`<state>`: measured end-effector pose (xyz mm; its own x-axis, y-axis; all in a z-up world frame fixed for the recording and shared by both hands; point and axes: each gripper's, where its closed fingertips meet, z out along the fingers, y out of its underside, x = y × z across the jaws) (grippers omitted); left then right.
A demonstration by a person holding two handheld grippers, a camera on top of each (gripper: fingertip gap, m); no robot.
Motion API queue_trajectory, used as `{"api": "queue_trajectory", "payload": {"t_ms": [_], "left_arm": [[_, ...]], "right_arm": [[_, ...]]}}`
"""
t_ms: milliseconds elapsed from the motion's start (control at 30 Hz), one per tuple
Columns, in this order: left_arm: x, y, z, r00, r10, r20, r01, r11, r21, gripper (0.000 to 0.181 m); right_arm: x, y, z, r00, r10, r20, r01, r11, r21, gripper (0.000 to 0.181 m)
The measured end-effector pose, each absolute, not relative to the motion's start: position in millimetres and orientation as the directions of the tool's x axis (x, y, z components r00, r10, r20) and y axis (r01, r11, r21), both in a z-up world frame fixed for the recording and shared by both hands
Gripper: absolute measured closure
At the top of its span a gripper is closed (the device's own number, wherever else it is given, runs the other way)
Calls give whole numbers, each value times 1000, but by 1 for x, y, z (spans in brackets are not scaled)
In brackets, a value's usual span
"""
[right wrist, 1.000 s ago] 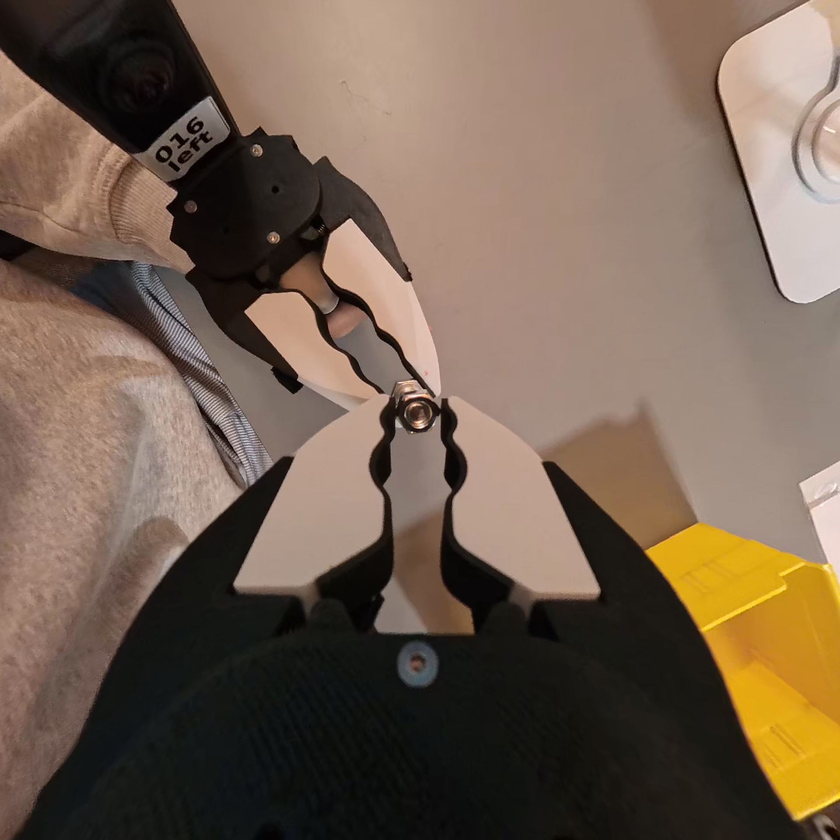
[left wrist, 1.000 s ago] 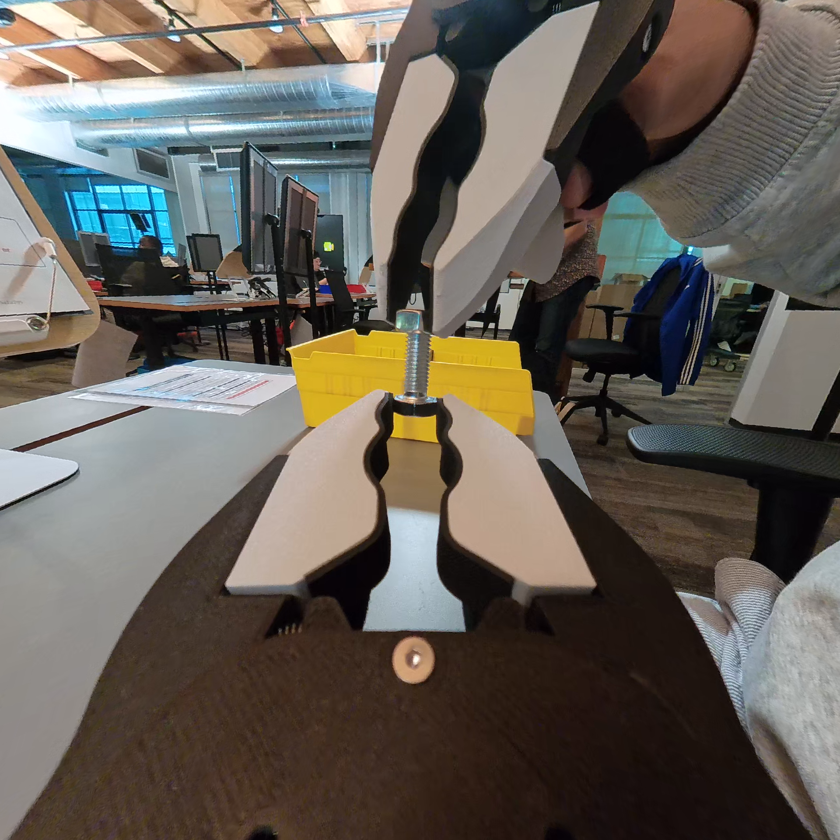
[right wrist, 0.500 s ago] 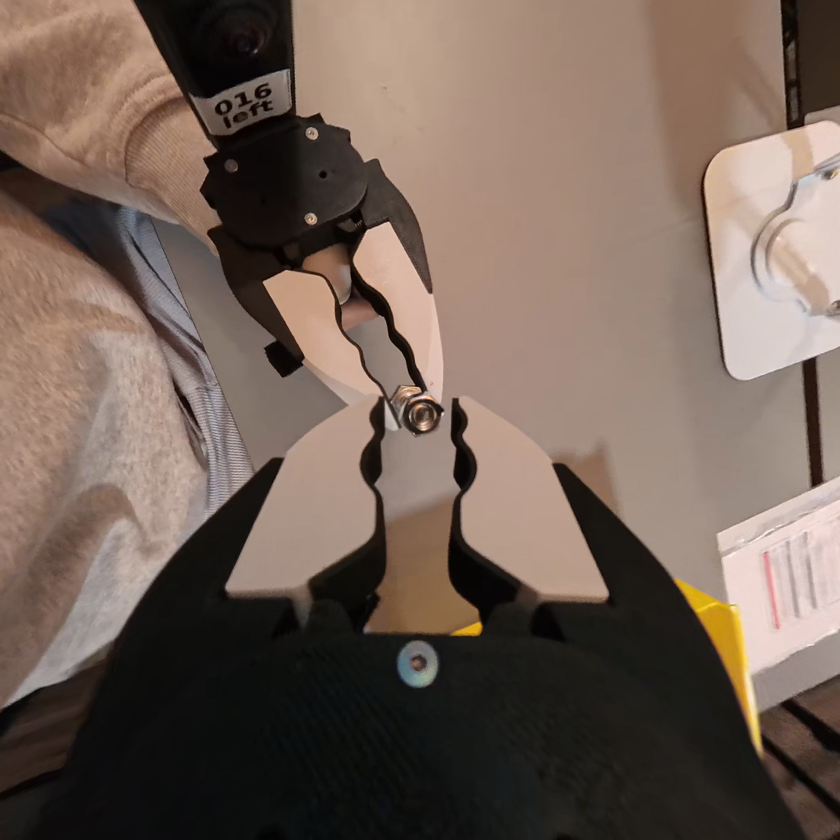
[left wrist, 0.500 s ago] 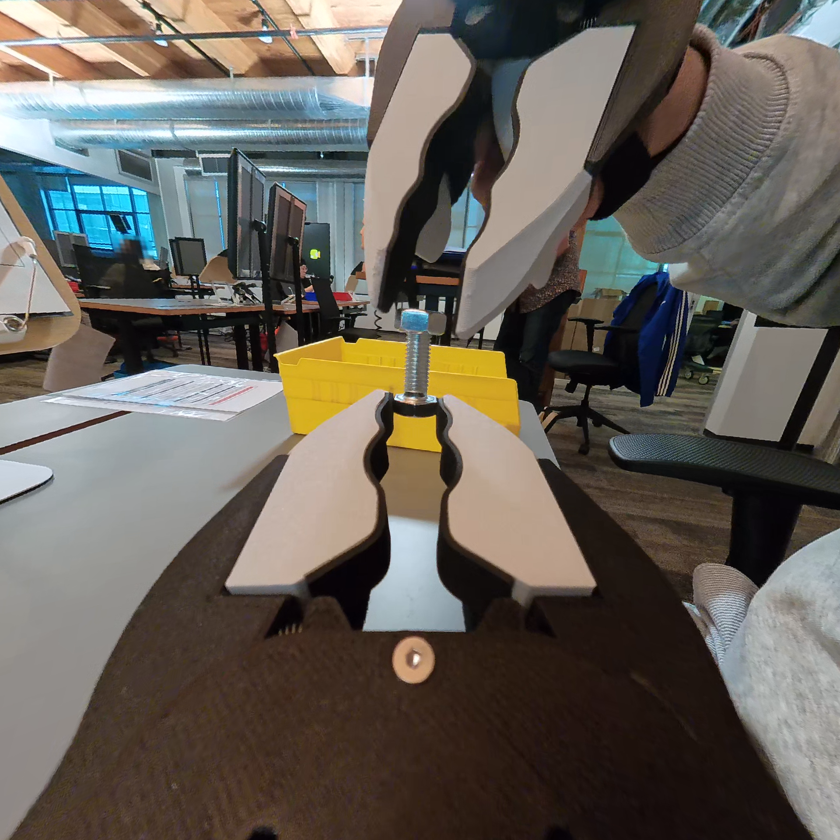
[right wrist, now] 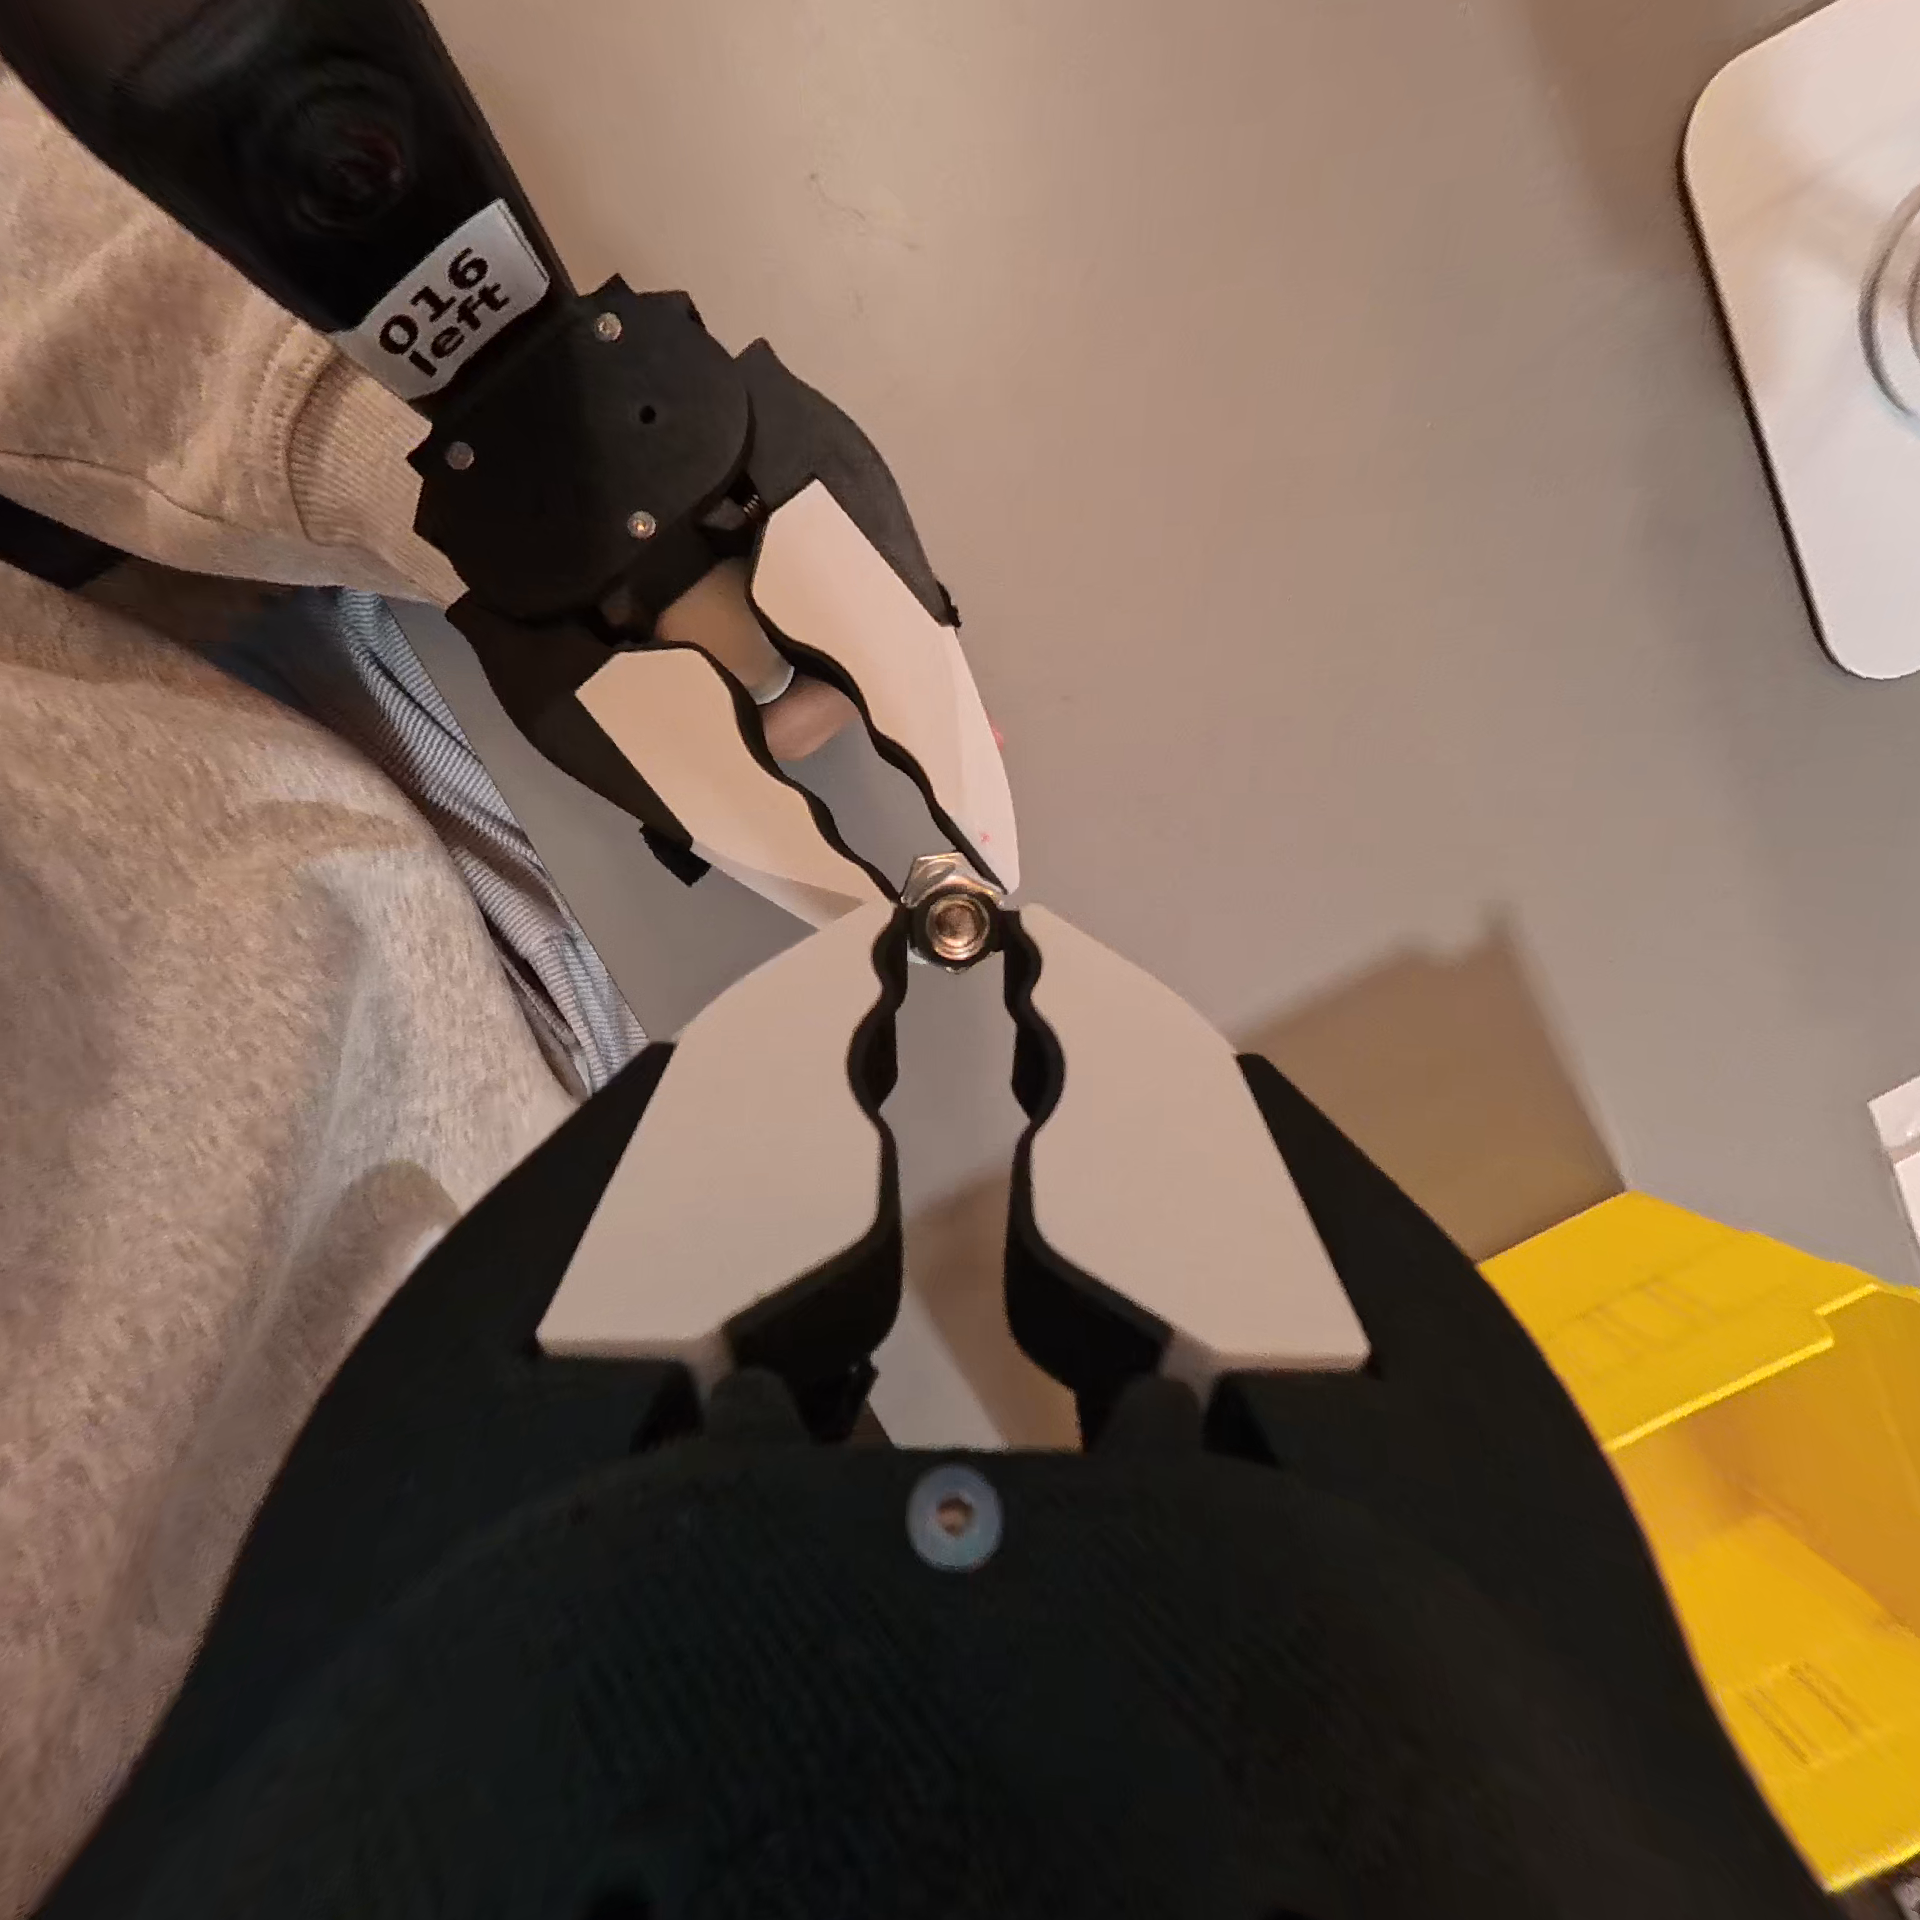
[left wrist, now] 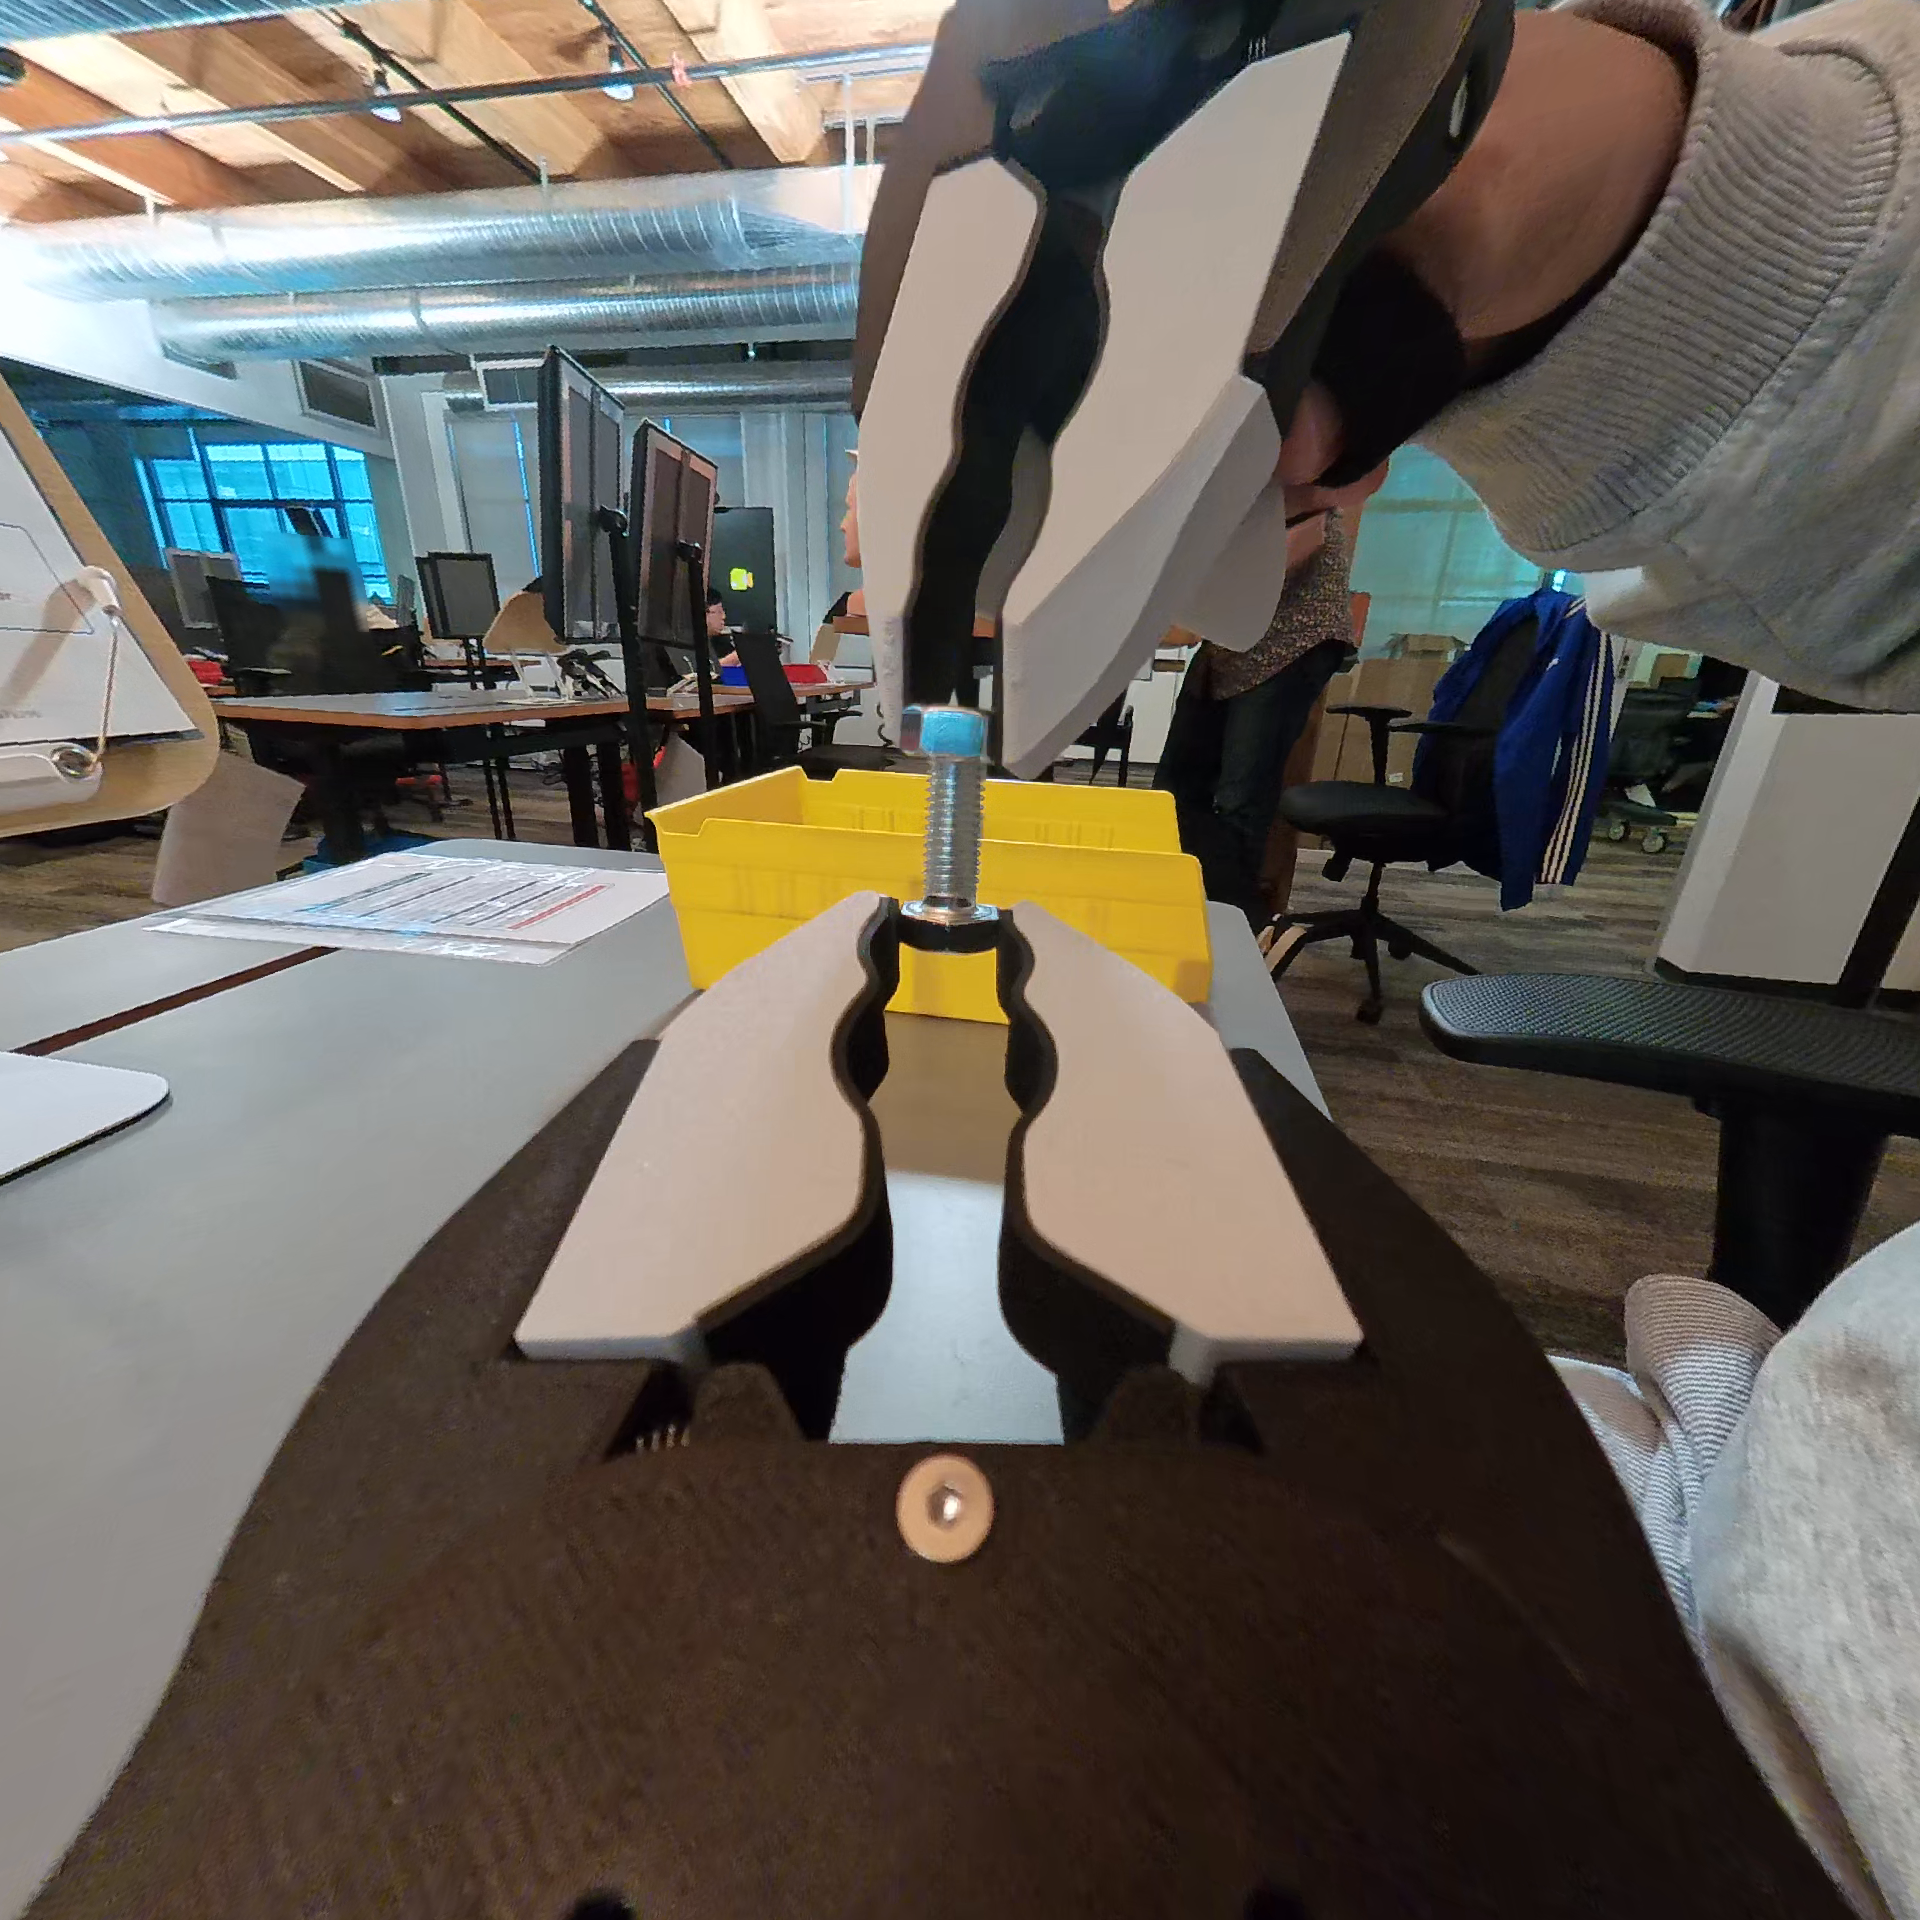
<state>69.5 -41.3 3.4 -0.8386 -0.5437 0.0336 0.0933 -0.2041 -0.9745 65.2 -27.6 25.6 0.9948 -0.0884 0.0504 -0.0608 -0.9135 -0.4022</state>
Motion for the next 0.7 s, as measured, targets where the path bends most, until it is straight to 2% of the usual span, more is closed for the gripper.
{"api": "queue_trajectory", "payload": {"t_ms": [267, 700], "left_arm": [[68, -44, 3, -855, -517, 50, 73, -215, -974, 163], [70, -45, -1, -845, -533, 35, 73, -180, -981, 163]], "right_arm": [[60, -23, 26, 956, 192, 221, 265, -887, -377, 163], [63, -24, 23, 974, 121, 193, 185, -914, -361, 156]]}}
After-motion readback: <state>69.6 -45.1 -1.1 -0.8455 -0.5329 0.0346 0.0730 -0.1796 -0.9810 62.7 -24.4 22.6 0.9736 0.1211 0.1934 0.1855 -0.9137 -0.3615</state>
